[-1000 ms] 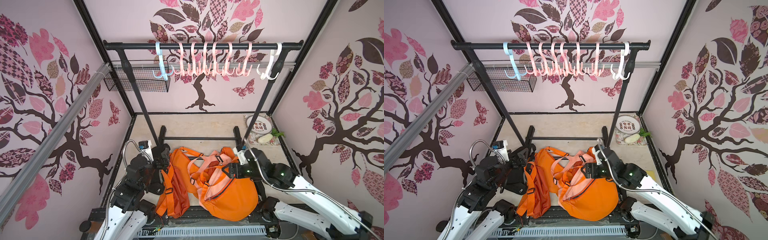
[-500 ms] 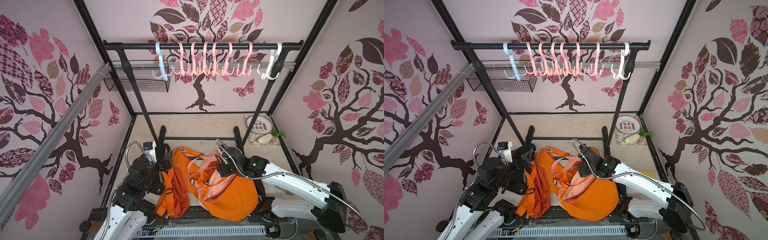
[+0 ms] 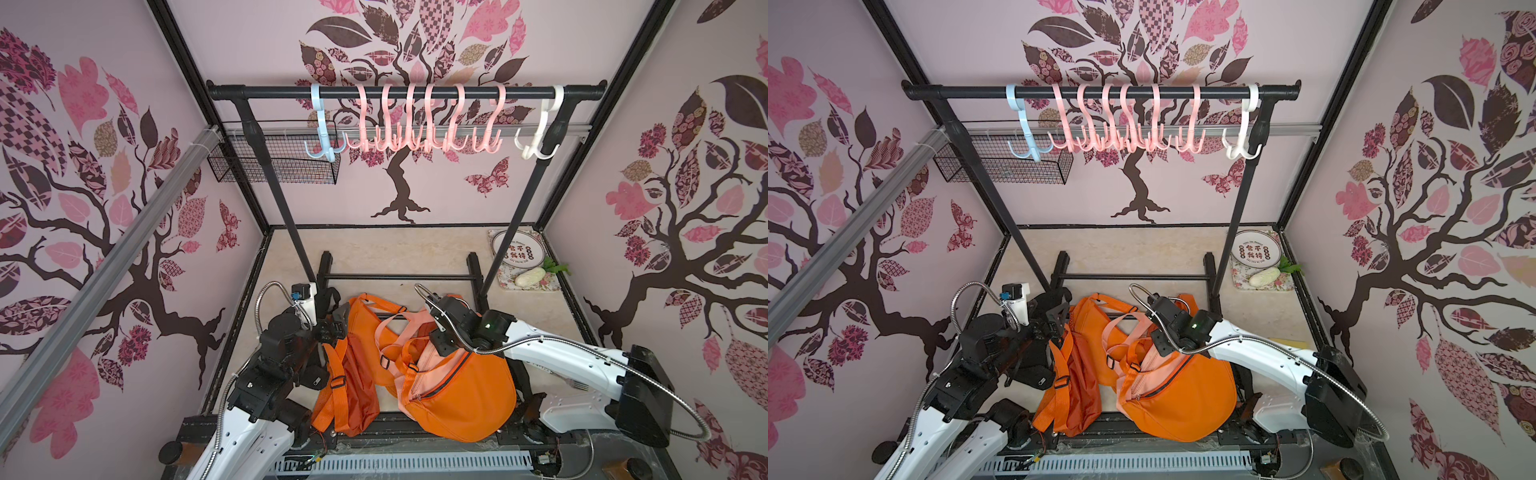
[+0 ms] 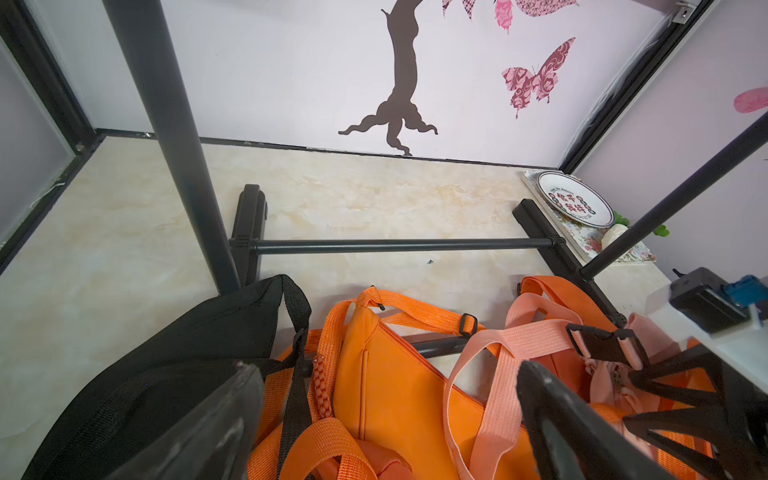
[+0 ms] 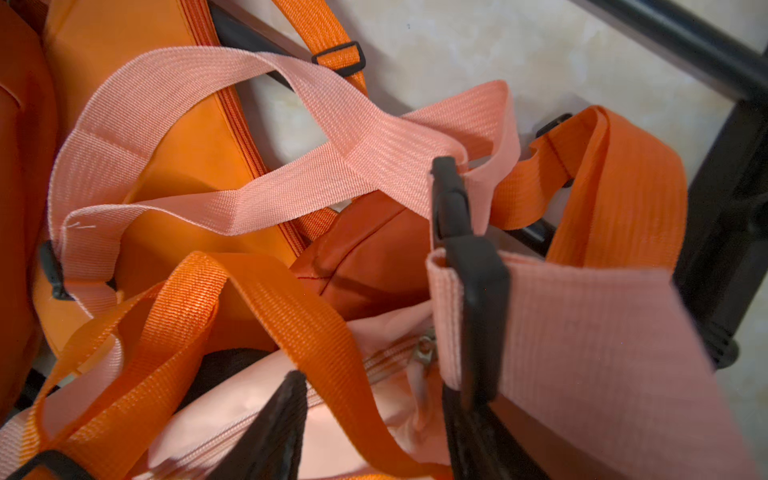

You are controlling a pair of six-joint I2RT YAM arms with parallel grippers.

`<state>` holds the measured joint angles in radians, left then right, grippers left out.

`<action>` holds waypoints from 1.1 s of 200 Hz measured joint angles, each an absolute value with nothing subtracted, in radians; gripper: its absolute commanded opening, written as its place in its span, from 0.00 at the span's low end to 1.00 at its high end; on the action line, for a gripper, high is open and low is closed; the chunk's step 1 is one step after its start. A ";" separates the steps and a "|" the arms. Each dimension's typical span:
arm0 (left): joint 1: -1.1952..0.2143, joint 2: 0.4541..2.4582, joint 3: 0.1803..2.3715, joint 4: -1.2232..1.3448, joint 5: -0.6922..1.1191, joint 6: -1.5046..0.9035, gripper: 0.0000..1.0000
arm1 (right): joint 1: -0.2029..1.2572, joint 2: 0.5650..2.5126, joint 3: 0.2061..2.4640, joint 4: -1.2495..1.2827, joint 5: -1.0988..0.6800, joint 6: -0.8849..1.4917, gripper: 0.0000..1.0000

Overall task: Hang the bag on a hook
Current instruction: Pick up the bag from the bag.

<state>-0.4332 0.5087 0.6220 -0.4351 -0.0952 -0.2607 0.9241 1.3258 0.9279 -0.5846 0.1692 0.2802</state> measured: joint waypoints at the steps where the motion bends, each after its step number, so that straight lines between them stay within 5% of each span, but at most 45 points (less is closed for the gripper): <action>1: -0.433 0.509 0.622 -0.435 -0.095 -0.261 0.98 | 0.925 1.327 0.928 -0.585 0.169 0.280 0.46; 20: -0.437 0.513 0.620 -0.434 -0.085 -0.261 0.98 | 0.929 1.336 0.928 -0.581 0.166 0.280 0.43; 43: -0.440 0.513 0.620 -0.430 -0.077 -0.261 0.98 | 0.935 1.338 0.925 -0.579 0.160 0.279 0.56; 61: -0.442 0.512 0.620 -0.428 -0.071 -0.260 0.98 | 0.946 1.349 0.922 -0.579 0.161 0.282 0.57; 123: -0.446 0.509 0.609 -0.420 -0.057 -0.260 0.98 | 0.975 1.428 0.924 -0.604 0.226 0.291 0.21; 220: -0.482 0.546 0.620 -0.400 0.090 -0.208 0.94 | 0.975 1.246 1.129 -0.756 0.295 0.283 0.00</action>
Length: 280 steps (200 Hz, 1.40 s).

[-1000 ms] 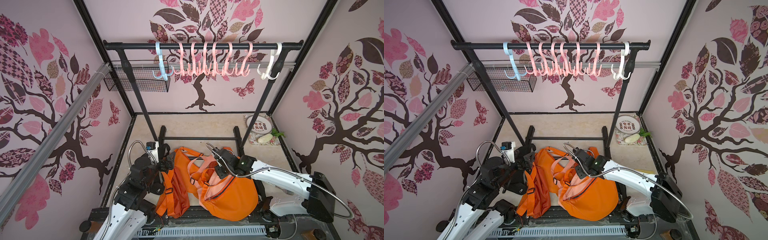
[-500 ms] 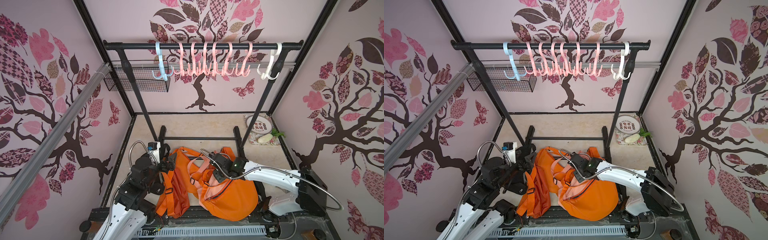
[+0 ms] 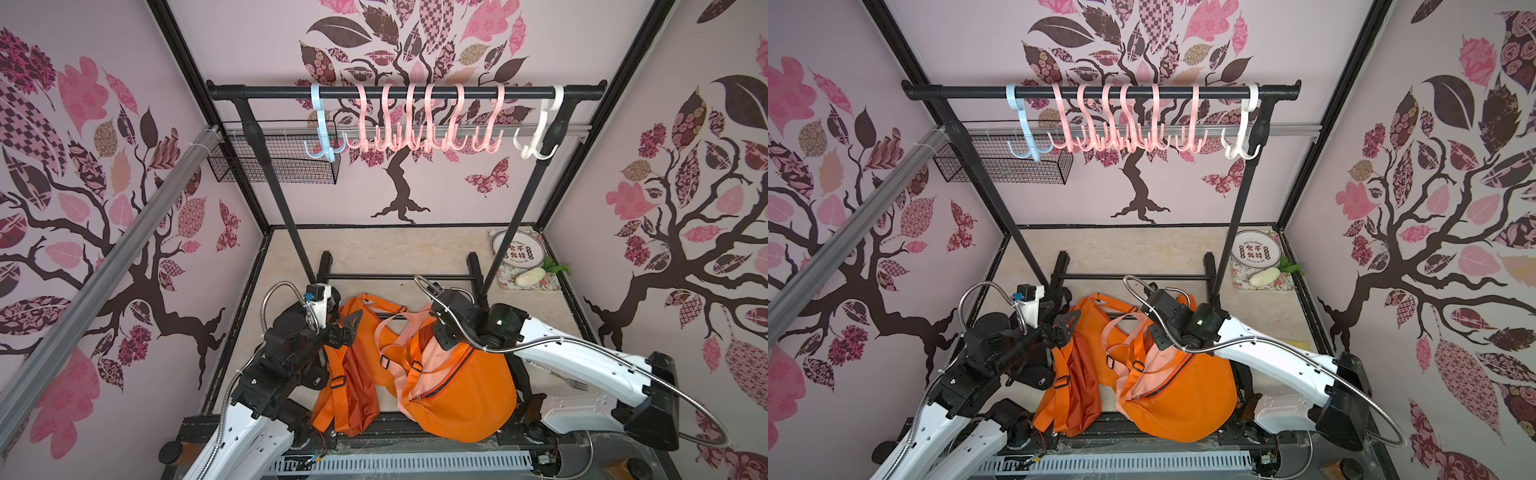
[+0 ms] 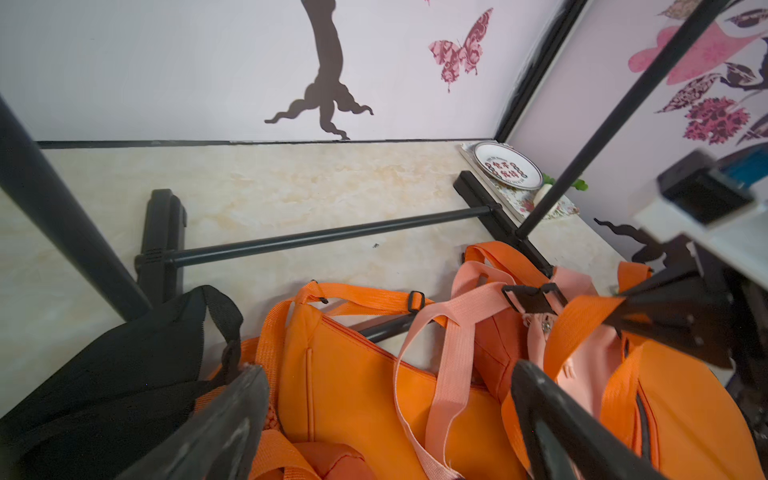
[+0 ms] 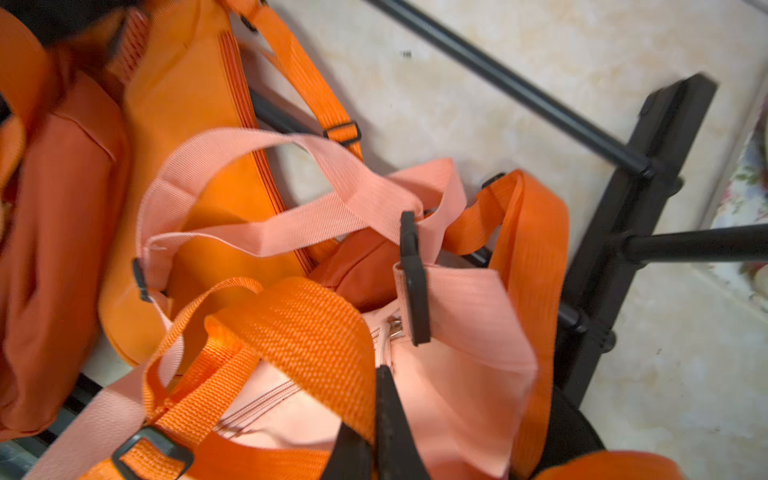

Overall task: Hang the bag on a hook
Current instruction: Pick up the bag from the bag.

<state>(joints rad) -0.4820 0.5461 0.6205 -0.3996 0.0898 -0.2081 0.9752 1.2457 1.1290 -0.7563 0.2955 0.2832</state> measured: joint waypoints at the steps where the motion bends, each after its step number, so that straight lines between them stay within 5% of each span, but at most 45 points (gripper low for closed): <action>1: -0.484 0.547 0.621 -0.400 0.091 -0.207 0.94 | 0.975 1.242 1.133 -0.758 0.297 0.283 0.00; 159: -0.858 0.842 0.976 -0.241 0.292 -0.104 0.90 | 0.975 1.146 1.750 -0.944 0.465 0.191 0.00; 280: -0.983 1.143 1.270 -0.159 0.295 -0.117 0.78 | 0.975 1.173 1.828 -0.993 0.513 0.178 0.00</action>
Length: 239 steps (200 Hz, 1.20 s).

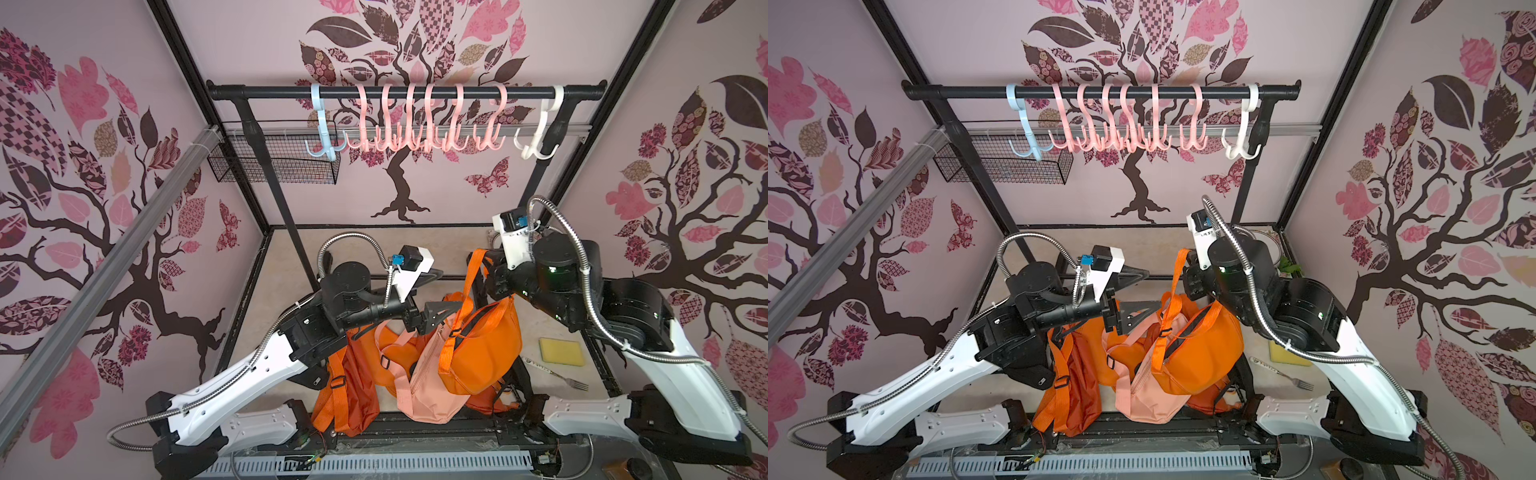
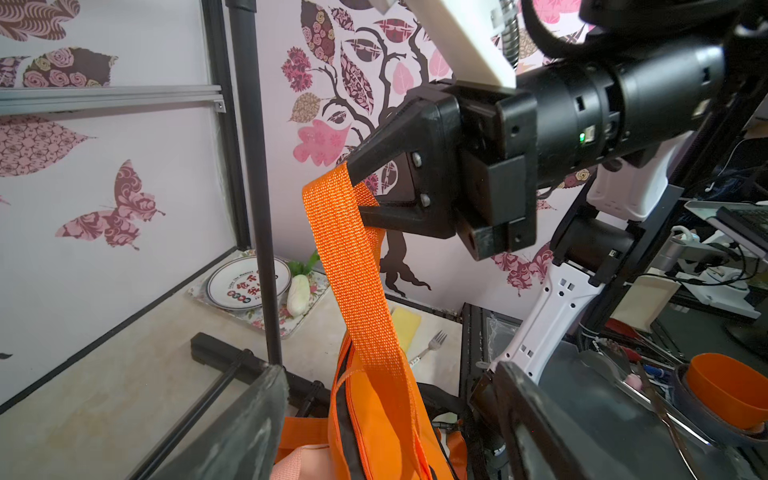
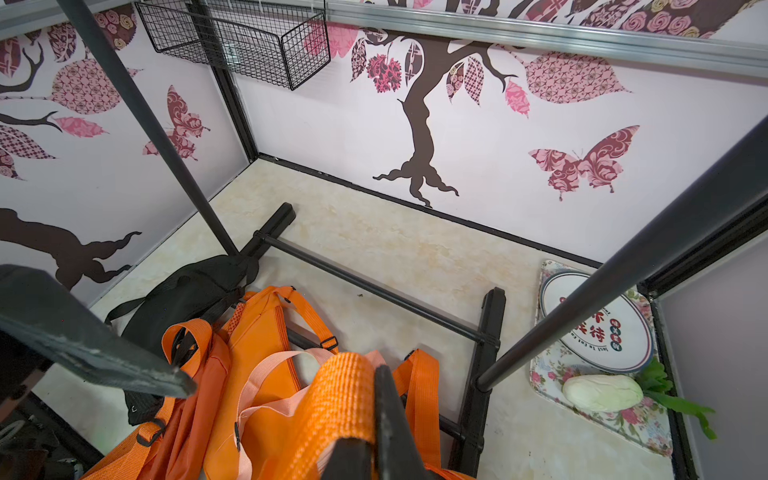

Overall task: Hang the bag on a hook
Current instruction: Pick up the bag from the bag.

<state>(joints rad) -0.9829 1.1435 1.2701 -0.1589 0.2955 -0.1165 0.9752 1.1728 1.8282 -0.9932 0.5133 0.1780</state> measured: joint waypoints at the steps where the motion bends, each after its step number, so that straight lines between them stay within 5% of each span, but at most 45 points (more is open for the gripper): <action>1: -0.983 1.146 1.271 -0.159 0.295 -0.117 0.78 | 0.975 1.173 1.829 -0.993 0.514 0.178 0.00; 103: -1.056 1.312 1.373 -0.196 0.216 -0.131 0.74 | 0.975 1.173 1.862 -1.008 0.545 0.175 0.00; 202: -1.063 1.325 1.404 -0.250 0.029 -0.077 0.12 | 0.975 1.153 1.835 -1.011 0.553 0.176 0.00; 239: -1.063 1.325 1.464 -0.276 -0.052 -0.048 0.00 | 0.975 1.114 1.760 -1.003 0.554 0.179 0.00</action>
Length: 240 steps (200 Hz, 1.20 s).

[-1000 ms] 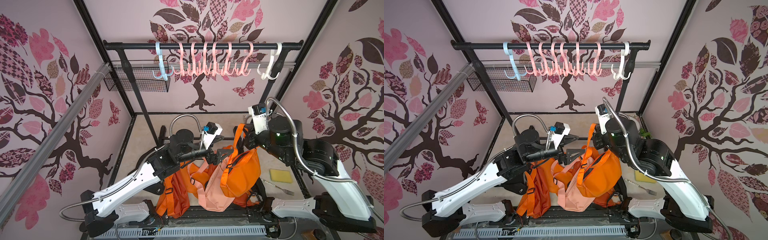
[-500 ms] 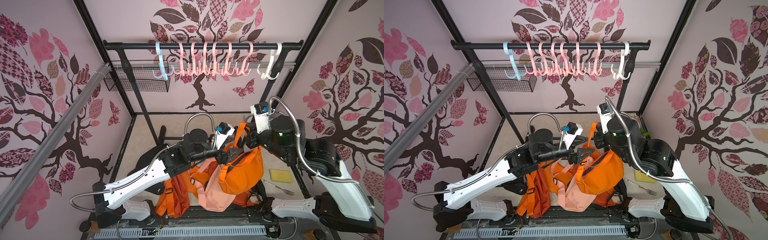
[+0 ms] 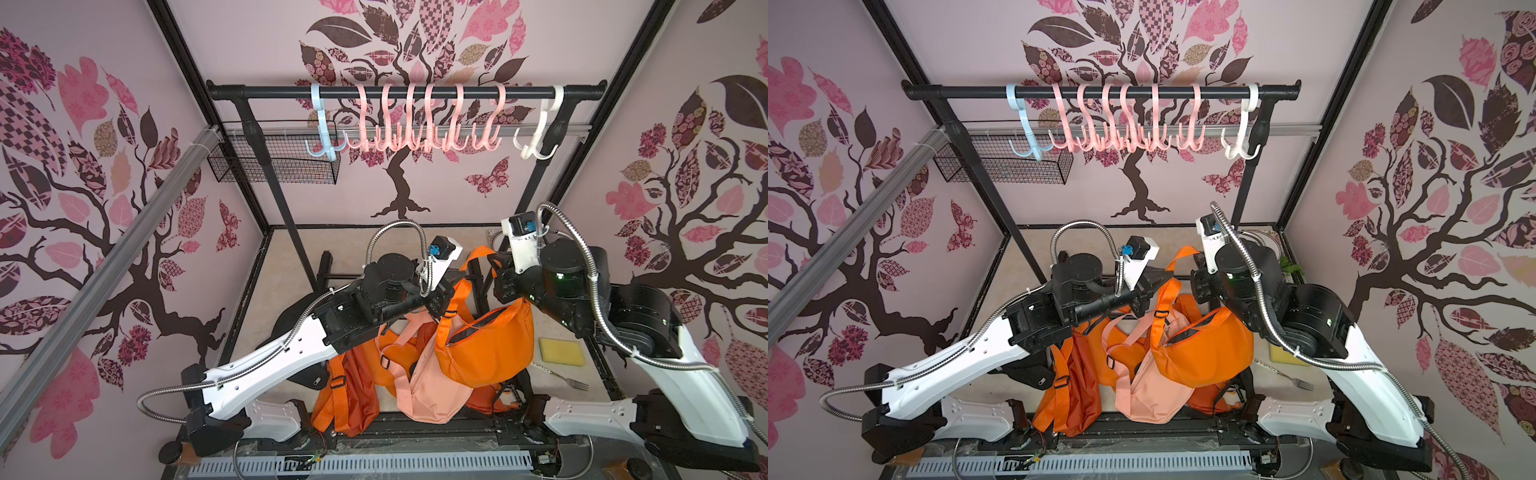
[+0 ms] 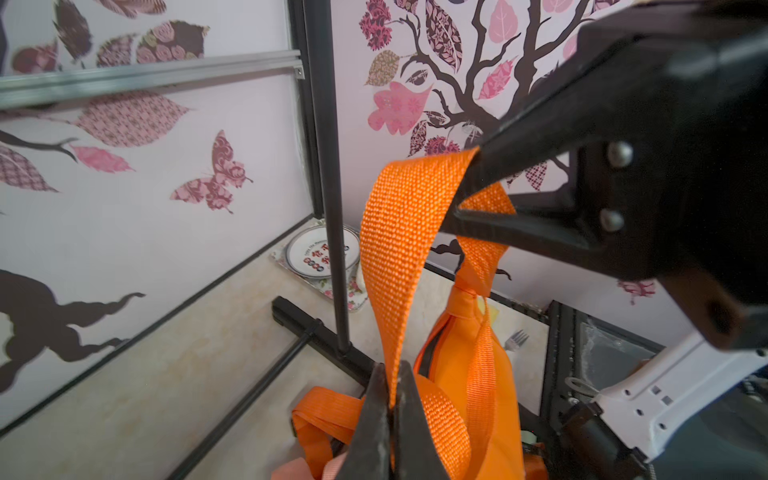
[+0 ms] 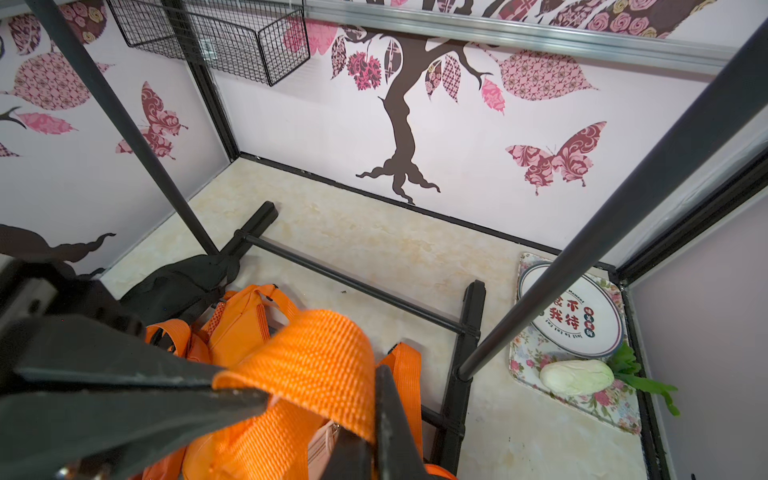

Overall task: Hang the bag on a hook
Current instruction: Pick up the bag from the bag.

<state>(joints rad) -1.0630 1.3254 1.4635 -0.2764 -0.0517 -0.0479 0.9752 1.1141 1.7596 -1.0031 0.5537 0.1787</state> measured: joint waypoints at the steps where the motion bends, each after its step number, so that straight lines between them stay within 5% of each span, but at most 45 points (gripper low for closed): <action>1: -1.063 1.325 1.465 -0.277 -0.052 -0.047 0.00 | 0.975 1.113 1.758 -1.003 0.554 0.179 0.00; 64: -1.038 1.410 1.694 -0.367 -0.133 0.005 0.00 | 0.984 1.048 1.706 -0.980 0.583 0.178 0.00; 156: -0.994 1.716 2.231 -0.417 -0.107 0.060 0.00 | 0.985 1.246 2.168 -0.810 0.786 -0.018 0.00; 240: -0.949 1.965 2.573 -0.316 -0.112 0.107 0.00 | 0.983 1.412 2.318 -0.445 0.902 -0.314 0.00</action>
